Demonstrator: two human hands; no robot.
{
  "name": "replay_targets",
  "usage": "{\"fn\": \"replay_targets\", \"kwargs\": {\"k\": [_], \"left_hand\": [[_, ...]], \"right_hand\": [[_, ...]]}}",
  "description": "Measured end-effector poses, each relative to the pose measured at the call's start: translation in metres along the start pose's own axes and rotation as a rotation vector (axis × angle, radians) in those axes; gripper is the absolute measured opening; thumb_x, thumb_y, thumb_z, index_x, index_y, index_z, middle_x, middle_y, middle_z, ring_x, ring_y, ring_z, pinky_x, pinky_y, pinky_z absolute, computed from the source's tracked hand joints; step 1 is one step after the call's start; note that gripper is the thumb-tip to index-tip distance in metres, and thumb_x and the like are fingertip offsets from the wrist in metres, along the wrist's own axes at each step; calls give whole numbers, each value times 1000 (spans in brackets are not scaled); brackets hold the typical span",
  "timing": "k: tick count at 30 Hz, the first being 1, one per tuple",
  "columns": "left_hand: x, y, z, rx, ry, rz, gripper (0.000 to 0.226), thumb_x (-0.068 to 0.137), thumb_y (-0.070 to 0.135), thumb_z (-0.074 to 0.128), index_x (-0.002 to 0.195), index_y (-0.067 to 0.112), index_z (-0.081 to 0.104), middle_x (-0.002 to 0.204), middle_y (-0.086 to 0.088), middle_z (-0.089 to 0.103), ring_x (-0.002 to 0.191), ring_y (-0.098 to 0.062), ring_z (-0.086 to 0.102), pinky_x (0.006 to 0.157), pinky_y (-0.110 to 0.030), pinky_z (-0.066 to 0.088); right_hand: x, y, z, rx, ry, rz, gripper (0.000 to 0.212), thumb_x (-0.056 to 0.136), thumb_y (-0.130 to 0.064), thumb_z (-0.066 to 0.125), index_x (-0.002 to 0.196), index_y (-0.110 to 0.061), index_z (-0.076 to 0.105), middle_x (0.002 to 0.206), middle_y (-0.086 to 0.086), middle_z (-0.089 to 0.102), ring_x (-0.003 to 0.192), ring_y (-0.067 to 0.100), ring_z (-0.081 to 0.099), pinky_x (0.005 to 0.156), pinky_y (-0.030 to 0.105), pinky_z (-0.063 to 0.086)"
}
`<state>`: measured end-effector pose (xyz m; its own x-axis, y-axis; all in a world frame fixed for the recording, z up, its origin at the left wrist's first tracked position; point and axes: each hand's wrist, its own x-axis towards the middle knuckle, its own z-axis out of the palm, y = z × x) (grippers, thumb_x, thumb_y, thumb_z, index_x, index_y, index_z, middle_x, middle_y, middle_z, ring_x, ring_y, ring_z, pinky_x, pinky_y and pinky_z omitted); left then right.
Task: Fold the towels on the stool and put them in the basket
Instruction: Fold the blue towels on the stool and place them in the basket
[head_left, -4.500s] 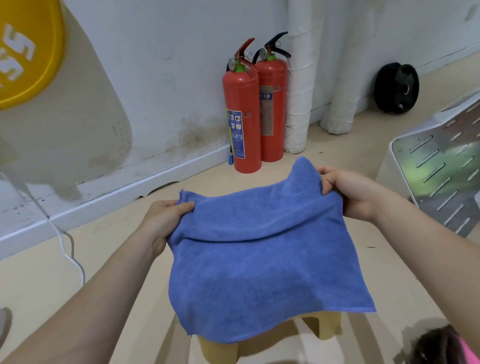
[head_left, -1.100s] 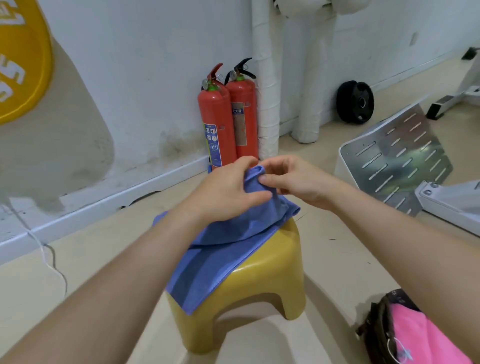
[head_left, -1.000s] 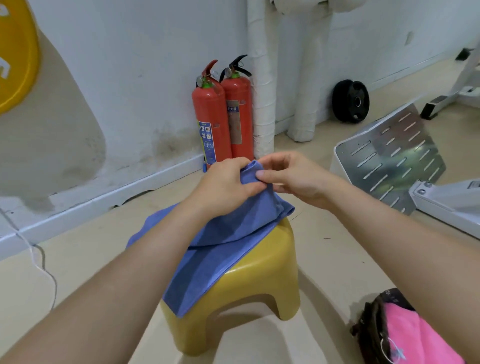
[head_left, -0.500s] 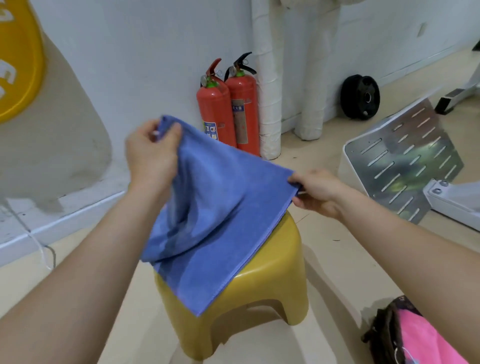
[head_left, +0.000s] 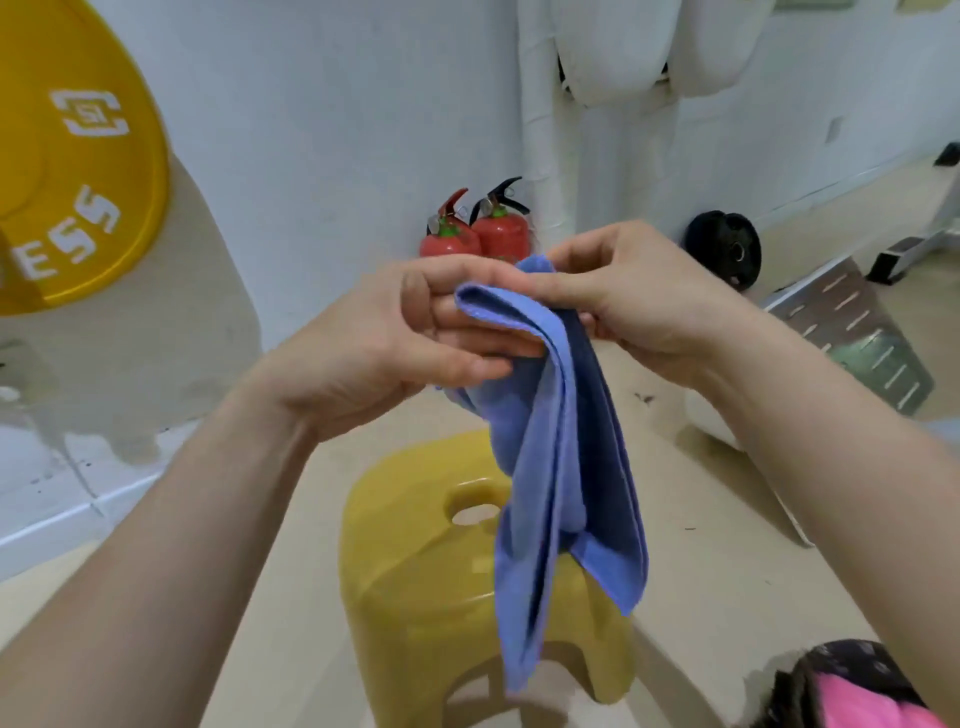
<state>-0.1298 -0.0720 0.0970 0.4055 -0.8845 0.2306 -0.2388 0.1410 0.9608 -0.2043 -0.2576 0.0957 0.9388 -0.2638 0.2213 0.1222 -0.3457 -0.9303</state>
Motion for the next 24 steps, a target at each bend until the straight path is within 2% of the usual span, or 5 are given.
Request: {"fn": "replay_targets", "kwargs": {"k": [5, 7, 10, 13, 24], "left_hand": [[1, 0, 5, 633, 248, 70, 16, 96, 15, 54, 88, 18, 67, 67, 1, 66, 60, 0, 56, 60, -17, 47], [2, -1, 3, 967, 331, 209, 11, 91, 28, 60, 84, 29, 69, 72, 9, 56, 67, 6, 49, 63, -11, 37], [-2, 1, 4, 910, 441, 305, 12, 81, 30, 72, 80, 41, 68, 79, 18, 62, 73, 6, 56, 67, -17, 46], [-5, 0, 7, 813, 498, 298, 4, 76, 30, 77, 76, 29, 74, 73, 13, 72, 67, -4, 66, 68, -35, 56], [-10, 2, 9, 772, 633, 290, 15, 78, 32, 77, 70, 27, 65, 62, 7, 66, 55, -2, 57, 54, -19, 45]], "right_hand": [[-8, -3, 0, 26, 15, 0, 13, 86, -9, 67, 94, -2, 74, 102, 30, 67, 80, 27, 56, 74, 43, 42], [-11, -7, 1, 29, 26, 0, 12, 84, -9, 69, 93, -2, 75, 102, 31, 67, 81, 31, 57, 77, 53, 47], [-14, -13, 4, 9, 1, -30, 11, 86, -8, 67, 93, -4, 75, 102, 26, 69, 81, 24, 59, 70, 38, 53], [-15, -17, 8, -23, -58, -66, 12, 88, -7, 66, 94, -6, 75, 91, 13, 74, 75, 9, 64, 62, 18, 51], [-23, -28, 18, -151, -210, -201, 18, 81, -8, 65, 96, -7, 75, 96, 20, 73, 95, 21, 70, 89, 43, 56]]}}
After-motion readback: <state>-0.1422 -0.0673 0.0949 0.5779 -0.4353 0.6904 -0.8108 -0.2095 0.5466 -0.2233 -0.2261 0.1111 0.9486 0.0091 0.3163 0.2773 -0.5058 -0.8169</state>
